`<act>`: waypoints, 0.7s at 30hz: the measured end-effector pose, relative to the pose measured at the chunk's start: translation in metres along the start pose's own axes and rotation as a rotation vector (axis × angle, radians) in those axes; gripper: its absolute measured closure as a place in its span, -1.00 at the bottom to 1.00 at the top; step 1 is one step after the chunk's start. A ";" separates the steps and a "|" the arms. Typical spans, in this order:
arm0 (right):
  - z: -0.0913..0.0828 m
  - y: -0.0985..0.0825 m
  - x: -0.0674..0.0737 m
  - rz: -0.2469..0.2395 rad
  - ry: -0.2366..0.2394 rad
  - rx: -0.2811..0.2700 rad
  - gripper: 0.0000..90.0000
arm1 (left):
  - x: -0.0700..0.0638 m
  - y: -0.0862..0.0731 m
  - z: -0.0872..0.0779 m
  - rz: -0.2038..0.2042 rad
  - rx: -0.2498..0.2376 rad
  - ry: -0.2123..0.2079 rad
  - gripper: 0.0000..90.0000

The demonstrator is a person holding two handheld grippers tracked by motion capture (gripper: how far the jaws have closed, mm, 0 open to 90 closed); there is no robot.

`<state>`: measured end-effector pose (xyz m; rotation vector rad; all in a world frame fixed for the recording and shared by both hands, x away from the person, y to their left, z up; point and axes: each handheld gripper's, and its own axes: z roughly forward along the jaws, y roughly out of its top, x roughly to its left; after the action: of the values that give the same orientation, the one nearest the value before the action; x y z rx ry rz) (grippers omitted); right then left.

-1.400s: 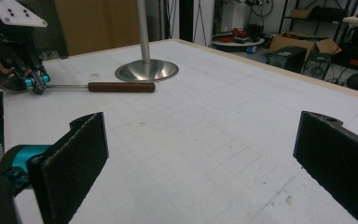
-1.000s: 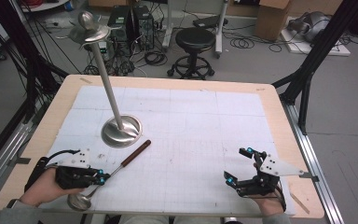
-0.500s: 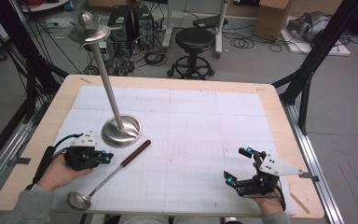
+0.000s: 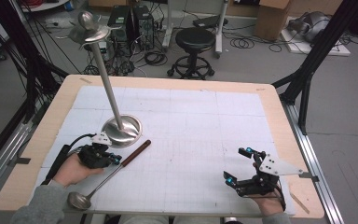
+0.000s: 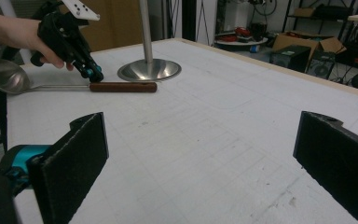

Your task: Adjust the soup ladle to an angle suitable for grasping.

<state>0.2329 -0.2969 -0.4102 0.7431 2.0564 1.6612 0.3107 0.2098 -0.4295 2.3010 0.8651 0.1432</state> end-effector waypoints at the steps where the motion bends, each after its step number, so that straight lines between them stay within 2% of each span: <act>1: 0.000 0.000 0.000 -0.002 -0.002 -0.001 -0.96 | -0.001 0.000 0.001 0.007 -0.002 0.004 0.99; 4: 0.000 0.000 0.000 -0.003 -0.004 -0.003 -0.96 | -0.002 0.002 0.002 -0.003 0.001 -0.005 0.99; 6: 0.000 0.000 0.000 -0.004 -0.005 -0.002 -0.96 | -0.002 0.003 0.002 -0.033 0.014 -0.009 0.99; 9: 0.000 0.000 0.000 -0.005 -0.009 -0.002 -0.96 | -0.003 0.006 0.002 -0.030 0.033 -0.011 0.99; 14: 0.000 0.000 -0.001 -0.004 -0.008 -0.003 -0.96 | -0.010 0.010 0.006 0.003 0.046 -0.038 0.99; 21: 0.000 0.000 0.000 -0.004 -0.009 -0.001 -0.96 | -0.022 0.013 0.010 0.055 0.058 -0.051 0.99</act>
<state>0.2330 -0.2970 -0.4097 0.7437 2.0498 1.6538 0.3041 0.1830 -0.4263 2.3726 0.7901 0.0841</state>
